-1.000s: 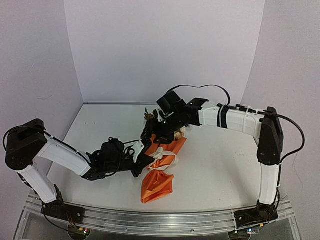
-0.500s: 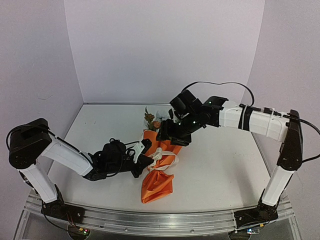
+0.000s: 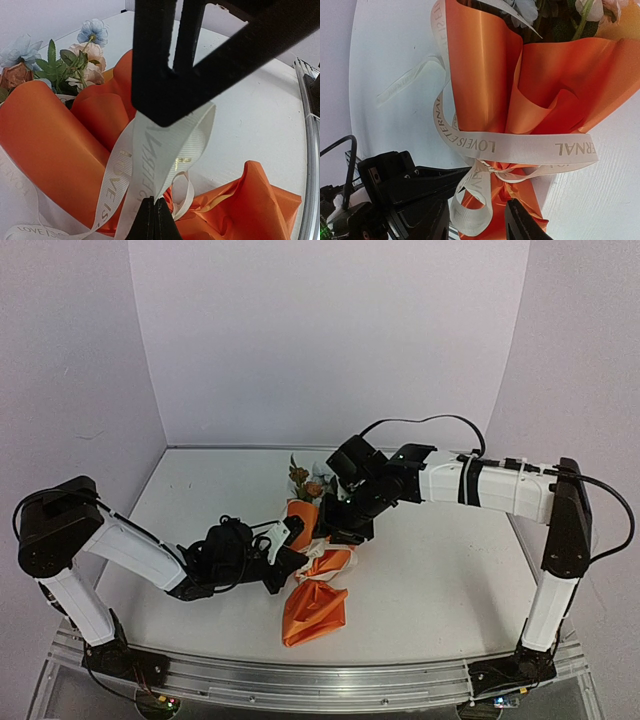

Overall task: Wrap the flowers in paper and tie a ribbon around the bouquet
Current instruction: Cross the half-tied ribbon over the folded bouquet.

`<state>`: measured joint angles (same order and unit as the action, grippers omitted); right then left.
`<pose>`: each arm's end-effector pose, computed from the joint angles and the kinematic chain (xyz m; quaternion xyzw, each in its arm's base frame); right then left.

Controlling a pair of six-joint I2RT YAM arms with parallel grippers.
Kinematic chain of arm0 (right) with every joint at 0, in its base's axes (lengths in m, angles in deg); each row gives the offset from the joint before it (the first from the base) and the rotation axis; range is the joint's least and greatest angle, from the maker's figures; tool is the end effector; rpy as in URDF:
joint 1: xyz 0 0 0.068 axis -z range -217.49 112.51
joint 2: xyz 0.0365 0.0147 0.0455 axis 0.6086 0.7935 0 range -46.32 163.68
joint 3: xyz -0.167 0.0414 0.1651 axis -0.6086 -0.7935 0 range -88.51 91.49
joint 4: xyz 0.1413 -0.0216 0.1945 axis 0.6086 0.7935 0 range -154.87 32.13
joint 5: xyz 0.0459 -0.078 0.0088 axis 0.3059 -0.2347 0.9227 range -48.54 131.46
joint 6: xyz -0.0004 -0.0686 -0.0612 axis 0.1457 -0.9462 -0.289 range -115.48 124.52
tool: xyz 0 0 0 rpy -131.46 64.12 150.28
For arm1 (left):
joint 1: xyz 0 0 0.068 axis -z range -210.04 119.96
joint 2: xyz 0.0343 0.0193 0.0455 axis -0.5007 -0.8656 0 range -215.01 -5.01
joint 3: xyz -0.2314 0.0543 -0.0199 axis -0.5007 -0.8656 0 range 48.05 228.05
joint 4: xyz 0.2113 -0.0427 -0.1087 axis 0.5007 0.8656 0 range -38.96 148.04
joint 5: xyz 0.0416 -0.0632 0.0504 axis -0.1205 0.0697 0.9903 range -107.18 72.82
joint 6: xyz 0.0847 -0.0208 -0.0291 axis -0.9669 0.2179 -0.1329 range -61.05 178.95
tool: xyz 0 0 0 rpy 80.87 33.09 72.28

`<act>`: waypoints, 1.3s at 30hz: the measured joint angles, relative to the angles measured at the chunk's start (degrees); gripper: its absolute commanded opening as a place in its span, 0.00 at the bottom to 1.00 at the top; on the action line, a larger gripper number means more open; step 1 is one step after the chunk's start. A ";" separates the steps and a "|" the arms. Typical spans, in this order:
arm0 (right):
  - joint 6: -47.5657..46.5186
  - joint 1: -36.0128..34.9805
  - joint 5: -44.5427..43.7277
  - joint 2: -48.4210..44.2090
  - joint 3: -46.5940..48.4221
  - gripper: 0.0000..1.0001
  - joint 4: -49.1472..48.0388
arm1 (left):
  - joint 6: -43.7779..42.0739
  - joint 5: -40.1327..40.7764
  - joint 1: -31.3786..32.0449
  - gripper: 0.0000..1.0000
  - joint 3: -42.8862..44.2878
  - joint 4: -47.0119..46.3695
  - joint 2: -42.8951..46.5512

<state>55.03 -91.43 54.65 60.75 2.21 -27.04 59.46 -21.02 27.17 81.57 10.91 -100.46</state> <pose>0.2253 0.3414 0.2012 -0.0636 0.9437 0.3085 0.1008 0.1822 -0.2931 0.1138 0.4095 0.7194 -0.2947 0.4774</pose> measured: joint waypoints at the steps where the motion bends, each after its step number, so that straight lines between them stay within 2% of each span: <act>1: 0.26 -0.02 0.01 0.00 0.00 0.27 -0.02 | 0.00 0.01 0.00 0.00 0.00 0.01 -0.02; 6: 0.33 -0.13 0.35 0.02 0.00 0.02 -0.08 | 0.03 0.04 0.00 0.00 0.11 0.01 -0.30; 11: 0.56 -0.17 0.60 0.09 0.00 0.00 -0.10 | 0.86 0.30 0.00 0.02 0.11 0.03 -0.31; 13: 0.58 -0.17 0.47 0.11 -0.06 0.00 -0.24 | 1.38 0.73 0.00 0.11 0.16 0.19 -0.31; 16: 0.50 -0.27 -0.26 0.09 -0.58 0.00 -0.45 | 3.13 1.09 0.00 0.41 0.96 2.51 0.04; 19: 0.21 -0.50 -1.37 0.09 -1.32 0.00 -0.51 | 6.42 1.06 -0.17 0.54 1.64 5.81 2.23; 21: -0.01 -0.68 -2.09 0.09 -1.70 0.00 -0.52 | 9.02 0.88 -0.64 0.57 1.65 8.57 5.70; 27: -0.68 -0.91 -3.73 0.09 -2.34 0.00 -0.88 | 17.31 1.23 -5.59 0.60 1.71 15.15 17.08; 30: -0.94 -0.98 -4.44 0.09 -2.44 0.00 -0.94 | 21.21 1.64 -10.16 0.61 2.48 19.64 18.85; 34: -1.03 -1.02 -5.07 0.09 -2.95 0.00 -0.97 | 23.79 2.51 -15.02 0.59 7.33 27.69 14.56; 39: -1.18 -1.02 -5.50 0.09 -3.32 0.00 -0.97 | 26.11 -1.00 -19.01 0.53 13.85 30.82 4.77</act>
<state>53.85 -92.45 49.15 60.84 -1.11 -28.01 85.58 -22.01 8.15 95.42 41.73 -95.69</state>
